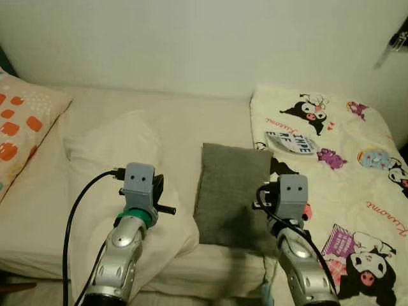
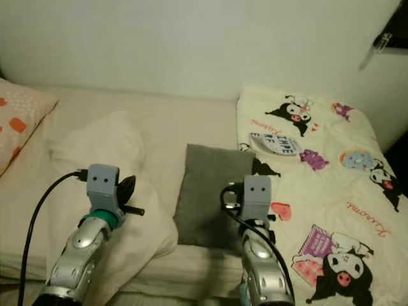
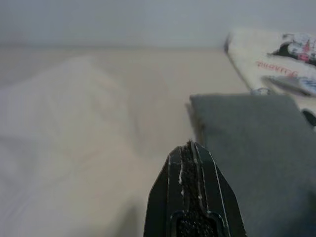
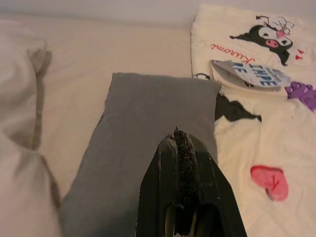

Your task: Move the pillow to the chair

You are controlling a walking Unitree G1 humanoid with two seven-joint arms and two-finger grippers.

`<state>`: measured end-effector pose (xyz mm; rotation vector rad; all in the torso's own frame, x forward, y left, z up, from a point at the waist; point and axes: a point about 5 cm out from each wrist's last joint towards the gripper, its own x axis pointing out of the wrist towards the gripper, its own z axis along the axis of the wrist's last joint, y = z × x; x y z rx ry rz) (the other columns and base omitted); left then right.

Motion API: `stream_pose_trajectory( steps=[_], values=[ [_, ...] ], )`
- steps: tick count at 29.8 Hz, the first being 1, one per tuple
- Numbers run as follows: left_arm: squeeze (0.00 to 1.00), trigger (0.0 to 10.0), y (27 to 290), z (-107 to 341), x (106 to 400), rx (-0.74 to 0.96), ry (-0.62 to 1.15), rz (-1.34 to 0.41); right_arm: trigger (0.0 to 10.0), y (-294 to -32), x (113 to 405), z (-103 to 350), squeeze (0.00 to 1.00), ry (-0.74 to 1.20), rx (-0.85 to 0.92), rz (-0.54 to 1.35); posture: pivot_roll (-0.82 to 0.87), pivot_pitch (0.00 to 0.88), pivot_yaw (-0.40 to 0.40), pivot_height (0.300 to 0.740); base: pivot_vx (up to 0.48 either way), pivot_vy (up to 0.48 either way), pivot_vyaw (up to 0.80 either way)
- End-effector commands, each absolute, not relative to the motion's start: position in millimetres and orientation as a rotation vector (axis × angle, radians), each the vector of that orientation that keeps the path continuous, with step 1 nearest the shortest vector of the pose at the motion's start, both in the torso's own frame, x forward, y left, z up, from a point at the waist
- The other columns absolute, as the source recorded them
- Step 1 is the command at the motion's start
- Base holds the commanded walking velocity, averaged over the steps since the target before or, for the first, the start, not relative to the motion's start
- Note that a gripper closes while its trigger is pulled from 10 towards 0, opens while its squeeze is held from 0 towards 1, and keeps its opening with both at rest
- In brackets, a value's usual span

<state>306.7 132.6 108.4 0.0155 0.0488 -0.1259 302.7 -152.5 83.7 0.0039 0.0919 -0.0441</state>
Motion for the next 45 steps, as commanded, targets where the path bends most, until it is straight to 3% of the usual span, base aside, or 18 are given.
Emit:
stream_pose_trajectory(
  steps=[1,8,15,36,45],
  values=[
    [0.0,10.0,133,103,305,0.028,0.072,-0.12,10.0,-152,302,79,0.0,0.124,0.003,-0.051,-0.01,0.028,0.003,0.74,0.0,0.0,0.0],
    [0.0,10.0,138,103,304,0.037,0.071,-0.082,10.0,-162,301,78,0.0,0.129,0.031,-0.116,-0.01,0.031,0.005,0.74,0.0,0.0,0.0],
    [0.0,10.0,146,101,304,0.038,0.071,-0.038,10.0,-174,303,79,0.0,0.118,0.036,-0.171,-0.01,0.033,0.011,0.705,0.0,0.0,0.0],
    [0.0,10.0,147,100,303,0.053,0.059,-0.006,10.0,-175,304,80,0.0,0.106,0.017,-0.165,-0.01,0.017,-0.001,0.635,0.0,0.0,0.0],
    [0.0,10.0,148,96,300,0.053,0.067,-0.004,10.0,-175,303,80,0.0,0.101,0.016,-0.162,-0.01,0.025,0.001,0.635,0.0,0.0,0.0]
  ],
)
